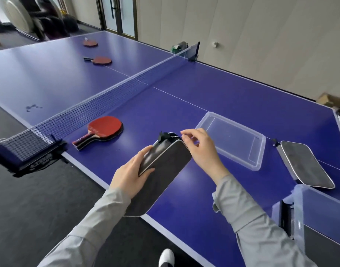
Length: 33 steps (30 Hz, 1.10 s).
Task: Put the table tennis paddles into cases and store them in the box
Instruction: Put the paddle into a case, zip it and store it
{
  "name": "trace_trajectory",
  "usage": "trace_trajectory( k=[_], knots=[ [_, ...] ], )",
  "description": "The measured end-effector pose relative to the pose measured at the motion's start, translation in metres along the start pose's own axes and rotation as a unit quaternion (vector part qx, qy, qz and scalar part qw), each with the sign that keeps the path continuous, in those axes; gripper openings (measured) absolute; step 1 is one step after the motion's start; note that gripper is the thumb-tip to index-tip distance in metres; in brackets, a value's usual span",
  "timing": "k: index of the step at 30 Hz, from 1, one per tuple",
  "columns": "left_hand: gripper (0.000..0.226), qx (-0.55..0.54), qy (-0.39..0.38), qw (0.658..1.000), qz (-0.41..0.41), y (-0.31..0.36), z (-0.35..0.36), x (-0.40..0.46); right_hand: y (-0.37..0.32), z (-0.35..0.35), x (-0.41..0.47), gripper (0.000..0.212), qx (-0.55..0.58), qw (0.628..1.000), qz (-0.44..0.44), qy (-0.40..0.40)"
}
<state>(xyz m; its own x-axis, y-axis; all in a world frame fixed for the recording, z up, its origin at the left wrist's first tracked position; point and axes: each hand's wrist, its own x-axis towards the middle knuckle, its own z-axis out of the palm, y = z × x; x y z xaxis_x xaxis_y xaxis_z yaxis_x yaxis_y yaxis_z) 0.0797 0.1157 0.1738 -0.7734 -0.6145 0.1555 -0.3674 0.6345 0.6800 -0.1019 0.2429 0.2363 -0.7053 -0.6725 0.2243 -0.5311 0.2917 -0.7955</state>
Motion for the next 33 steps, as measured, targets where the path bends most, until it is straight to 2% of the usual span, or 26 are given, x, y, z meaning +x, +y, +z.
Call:
trace_trajectory(
  k=[6, 16, 24, 29, 33],
  knots=[
    [0.063, 0.062, 0.002, 0.997, 0.051, -0.019, -0.003, 0.043, 0.011, 0.013, 0.048, 0.027, -0.012, 0.998, 0.046, -0.036],
    [0.063, 0.071, -0.041, 0.993, 0.079, -0.034, 0.009, 0.123, 0.029, 0.02, 0.109, 0.012, 0.005, 0.998, 0.066, -0.012],
    [0.067, -0.017, -0.098, 0.991, 0.094, -0.055, 0.01, 0.172, 0.042, 0.028, 0.14, 0.016, 0.004, 0.984, 0.165, 0.063],
    [0.072, -0.085, -0.131, 0.979, 0.128, -0.074, -0.007, 0.204, 0.045, 0.032, 0.144, 0.016, 0.037, 0.954, 0.259, 0.146],
    [0.07, -0.178, -0.137, 0.965, 0.133, -0.089, -0.023, 0.229, 0.046, 0.04, 0.141, 0.021, 0.057, 0.932, 0.299, 0.198]
  ],
)
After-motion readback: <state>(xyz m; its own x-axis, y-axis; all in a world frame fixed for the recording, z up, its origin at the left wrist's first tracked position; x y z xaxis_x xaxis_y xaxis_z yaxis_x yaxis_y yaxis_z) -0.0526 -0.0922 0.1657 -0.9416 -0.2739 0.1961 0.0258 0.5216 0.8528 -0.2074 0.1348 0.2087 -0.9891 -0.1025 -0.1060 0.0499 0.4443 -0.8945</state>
